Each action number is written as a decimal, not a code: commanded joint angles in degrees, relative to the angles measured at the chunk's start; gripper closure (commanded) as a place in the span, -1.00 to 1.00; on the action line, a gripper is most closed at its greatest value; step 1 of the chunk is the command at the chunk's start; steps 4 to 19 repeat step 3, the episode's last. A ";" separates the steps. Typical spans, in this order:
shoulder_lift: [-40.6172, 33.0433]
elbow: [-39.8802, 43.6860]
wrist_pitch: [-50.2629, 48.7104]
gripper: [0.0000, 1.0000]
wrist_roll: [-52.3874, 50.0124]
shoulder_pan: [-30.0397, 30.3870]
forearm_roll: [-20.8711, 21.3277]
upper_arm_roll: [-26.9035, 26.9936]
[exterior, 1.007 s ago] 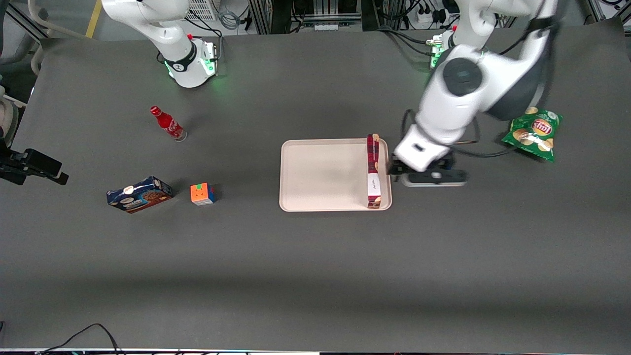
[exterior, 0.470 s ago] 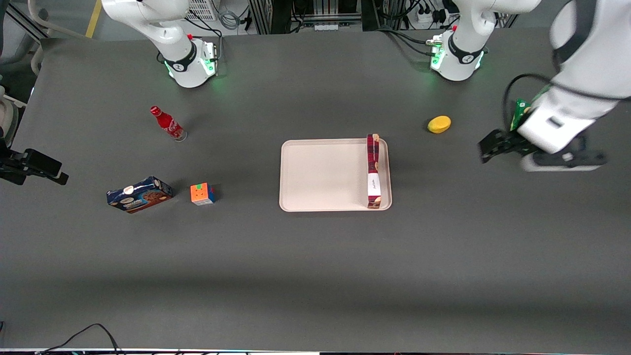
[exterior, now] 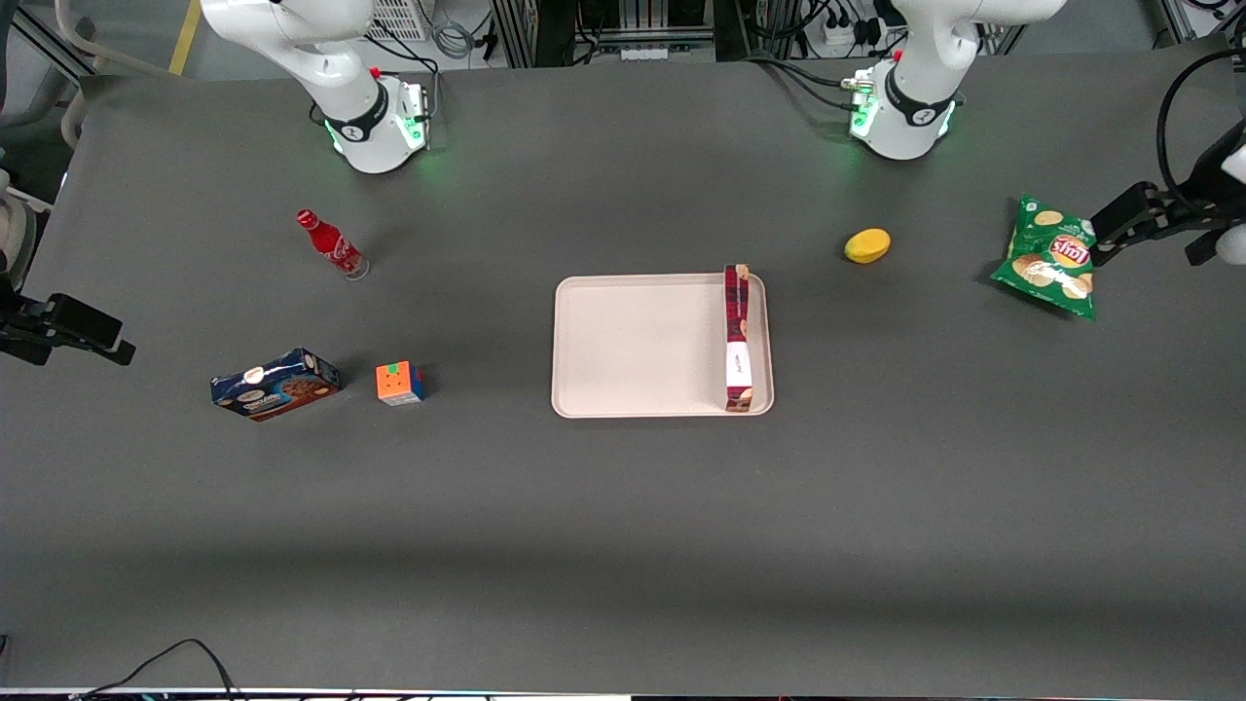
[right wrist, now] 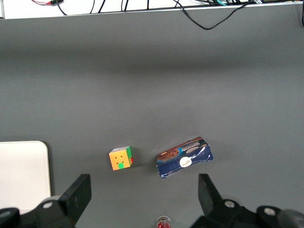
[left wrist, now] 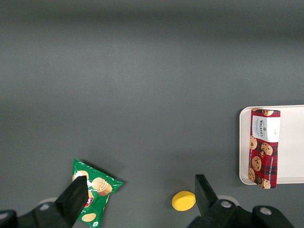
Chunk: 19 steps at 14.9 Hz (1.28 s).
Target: Place red cookie box on tray
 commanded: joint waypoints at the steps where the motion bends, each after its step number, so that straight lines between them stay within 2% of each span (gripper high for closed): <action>1: -0.68 0.53 -1.35 -1.00 0.98 0.09 0.85 -0.36; 19: -0.68 0.53 -1.35 -1.00 0.98 0.00 0.85 -0.44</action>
